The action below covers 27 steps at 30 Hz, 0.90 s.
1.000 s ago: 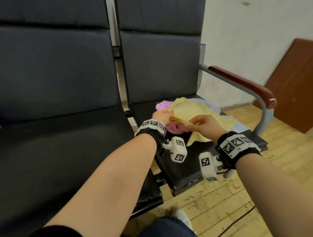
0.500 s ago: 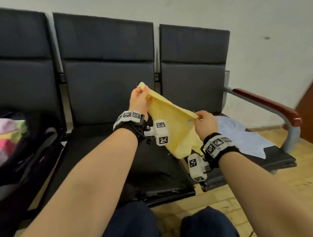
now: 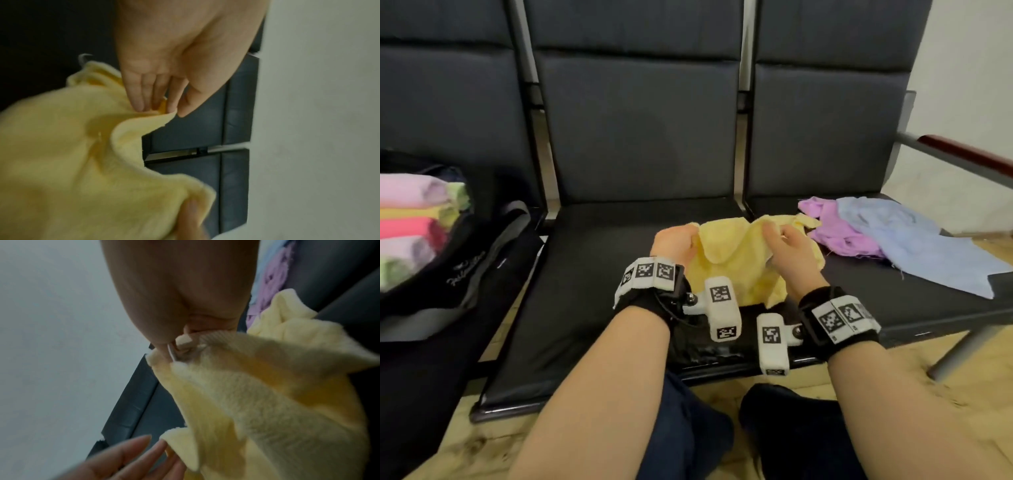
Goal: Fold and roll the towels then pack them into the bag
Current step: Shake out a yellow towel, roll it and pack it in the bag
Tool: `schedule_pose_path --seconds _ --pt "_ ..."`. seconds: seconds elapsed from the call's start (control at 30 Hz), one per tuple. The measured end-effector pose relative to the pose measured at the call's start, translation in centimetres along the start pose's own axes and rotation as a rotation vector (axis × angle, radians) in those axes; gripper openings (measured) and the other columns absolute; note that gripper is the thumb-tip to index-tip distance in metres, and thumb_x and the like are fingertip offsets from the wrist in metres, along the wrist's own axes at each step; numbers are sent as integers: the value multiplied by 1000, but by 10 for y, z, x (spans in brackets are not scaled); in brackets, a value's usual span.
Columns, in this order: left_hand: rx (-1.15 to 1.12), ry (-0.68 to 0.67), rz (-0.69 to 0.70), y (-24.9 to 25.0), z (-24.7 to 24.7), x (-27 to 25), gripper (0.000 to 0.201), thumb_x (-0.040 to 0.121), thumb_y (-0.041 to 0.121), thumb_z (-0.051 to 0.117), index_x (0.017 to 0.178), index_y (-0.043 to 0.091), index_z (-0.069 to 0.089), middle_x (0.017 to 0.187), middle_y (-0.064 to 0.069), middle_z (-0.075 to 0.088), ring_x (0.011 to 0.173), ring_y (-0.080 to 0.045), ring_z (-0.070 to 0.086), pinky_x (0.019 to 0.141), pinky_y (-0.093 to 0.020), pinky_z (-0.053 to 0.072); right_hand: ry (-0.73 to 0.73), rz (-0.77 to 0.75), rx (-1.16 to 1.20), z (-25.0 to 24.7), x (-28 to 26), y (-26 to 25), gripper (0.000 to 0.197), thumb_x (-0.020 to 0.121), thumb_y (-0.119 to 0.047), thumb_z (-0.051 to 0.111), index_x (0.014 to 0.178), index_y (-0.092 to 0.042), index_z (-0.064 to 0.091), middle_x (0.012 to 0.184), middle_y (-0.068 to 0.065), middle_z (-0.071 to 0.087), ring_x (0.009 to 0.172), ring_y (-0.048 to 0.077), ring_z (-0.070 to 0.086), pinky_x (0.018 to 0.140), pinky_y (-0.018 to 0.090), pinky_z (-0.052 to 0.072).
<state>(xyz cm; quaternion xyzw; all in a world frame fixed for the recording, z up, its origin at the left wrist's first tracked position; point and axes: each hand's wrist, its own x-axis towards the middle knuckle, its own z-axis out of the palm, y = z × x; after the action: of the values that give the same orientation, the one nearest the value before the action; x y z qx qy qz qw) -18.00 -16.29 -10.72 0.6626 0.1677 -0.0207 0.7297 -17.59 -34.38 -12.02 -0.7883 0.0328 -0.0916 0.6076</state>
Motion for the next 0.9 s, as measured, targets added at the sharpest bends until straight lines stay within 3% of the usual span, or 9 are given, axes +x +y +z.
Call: schedule_pose_path --seconds 0.07,0.13,0.2,0.27,0.4,0.53,0.63,0.77,0.9 --pt "44 -22 34 5 5 -6 30 95 22 48 118 8 61 120 -11 63 113 -28 58 92 -25 42 -48 -79 -86 4 -1 -3 21 97 -31 52 98 -11 58 81 -3 57 69 9 55 50 11 44" --pt "130 28 102 1 10 0 35 93 21 56 125 8 58 127 -10 59 116 -26 56 93 -28 44 -60 -117 -116 9 2 -9 17 95 -29 56 98 -13 59 82 -3 59 70 9 56 46 11 43" --pt "195 21 227 1 15 -1 35 92 27 57 124 12 57 125 -5 58 115 -22 56 101 -37 45 -57 -101 -106 11 3 -13 15 92 -29 61 97 -15 60 81 -2 60 69 10 56 46 14 44" --pt "200 -63 331 3 17 -6 29 94 33 55 117 16 60 120 -1 61 113 -16 56 102 -38 45 -75 -85 -100 10 1 -13 15 90 -30 64 93 -15 60 76 -1 59 63 10 54 45 14 43" --pt "263 -299 399 3 20 -15 32 91 43 58 113 20 63 113 10 63 108 -3 56 96 -22 44 -132 -95 -45 3 -8 -12 17 88 -27 67 79 -16 60 64 -3 59 58 9 53 51 18 42" --pt "364 -298 546 -4 13 -15 31 86 24 69 115 14 66 102 7 64 94 -2 59 83 -11 46 -162 -117 9 -2 -15 -12 13 86 -21 70 78 -15 62 54 -14 62 53 -3 56 51 10 44" --pt "368 -218 579 -3 8 -12 22 89 21 65 109 13 69 99 1 67 94 -11 61 85 -21 48 -219 -110 65 -3 -19 -14 8 86 -17 69 81 -14 65 61 -12 67 60 -1 63 58 11 48" --pt "323 -160 595 -2 4 -10 21 90 22 63 109 15 70 95 3 68 91 -9 62 83 -21 48 -290 -102 86 1 -22 -16 10 88 -17 67 98 -16 66 74 -5 73 73 7 69 68 17 53" --pt "307 -263 536 -3 7 -13 18 95 22 56 106 13 68 73 3 64 64 -6 57 68 -19 48 -211 -155 82 4 -19 -17 11 87 -12 68 94 -19 69 85 1 71 81 9 67 75 22 52"
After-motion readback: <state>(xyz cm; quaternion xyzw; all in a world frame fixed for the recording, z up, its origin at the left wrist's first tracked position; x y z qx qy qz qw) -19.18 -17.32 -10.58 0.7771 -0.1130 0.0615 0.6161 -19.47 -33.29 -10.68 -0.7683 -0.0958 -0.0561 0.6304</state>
